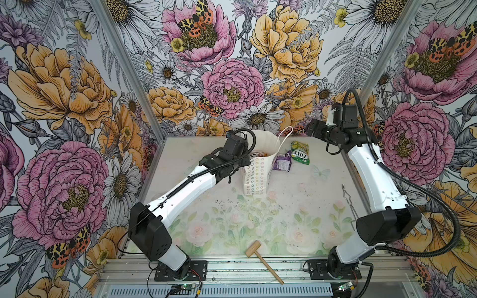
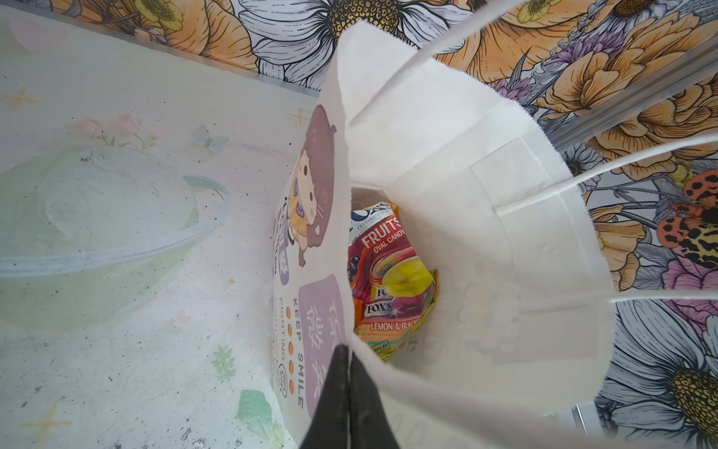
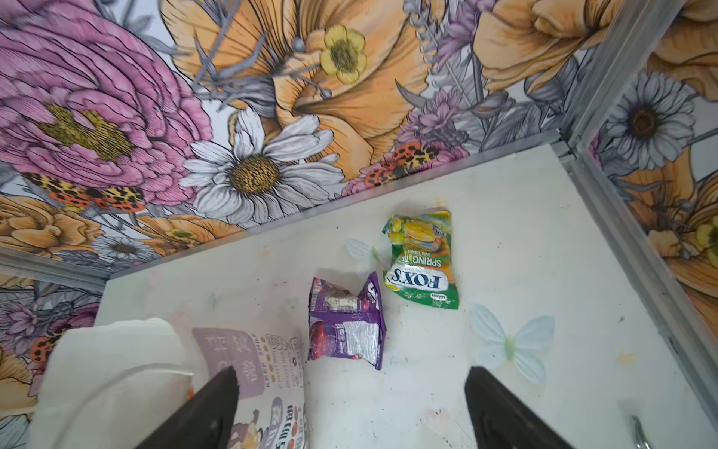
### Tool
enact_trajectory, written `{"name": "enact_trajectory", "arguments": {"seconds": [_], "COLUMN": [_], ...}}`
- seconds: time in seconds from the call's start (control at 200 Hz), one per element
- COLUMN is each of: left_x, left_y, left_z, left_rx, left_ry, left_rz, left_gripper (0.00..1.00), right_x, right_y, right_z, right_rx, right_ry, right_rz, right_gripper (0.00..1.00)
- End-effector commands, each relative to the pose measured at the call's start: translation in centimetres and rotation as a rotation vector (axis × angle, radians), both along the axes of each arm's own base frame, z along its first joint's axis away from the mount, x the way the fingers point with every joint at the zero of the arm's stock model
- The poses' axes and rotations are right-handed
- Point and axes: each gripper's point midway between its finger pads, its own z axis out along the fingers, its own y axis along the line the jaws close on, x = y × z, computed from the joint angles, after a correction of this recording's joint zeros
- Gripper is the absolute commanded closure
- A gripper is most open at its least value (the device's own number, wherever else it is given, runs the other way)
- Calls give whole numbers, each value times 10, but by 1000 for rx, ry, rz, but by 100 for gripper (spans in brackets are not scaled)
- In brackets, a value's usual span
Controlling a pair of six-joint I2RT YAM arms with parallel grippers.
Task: Place the snacks into the paper bag
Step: 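Raise the right gripper out of the bag toward the purple packet, then lower the right gripper onto the purple FOX'S Berries packet and grasp it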
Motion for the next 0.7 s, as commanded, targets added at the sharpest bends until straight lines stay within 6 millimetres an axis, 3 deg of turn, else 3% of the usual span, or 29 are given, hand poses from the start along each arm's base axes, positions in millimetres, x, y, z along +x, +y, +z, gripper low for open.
{"name": "enact_trajectory", "arguments": {"seconds": [0.0,0.33,0.696], "left_x": [-2,-2,-1], "left_y": [-3,-3,-3], "left_z": [14,11,11], "left_rx": [-49,-45,-45], "left_ry": [-35,-31,-30], "left_rz": [-11,-8,-6], "left_gripper": [100,100,100], "right_x": [10,43,59], "right_y": [12,29,52], "right_z": [-34,-124,-194], "right_rx": [57,130,197], "right_ry": [90,266,378], "right_rz": [41,74,110], "right_gripper": [1,0,0]}}
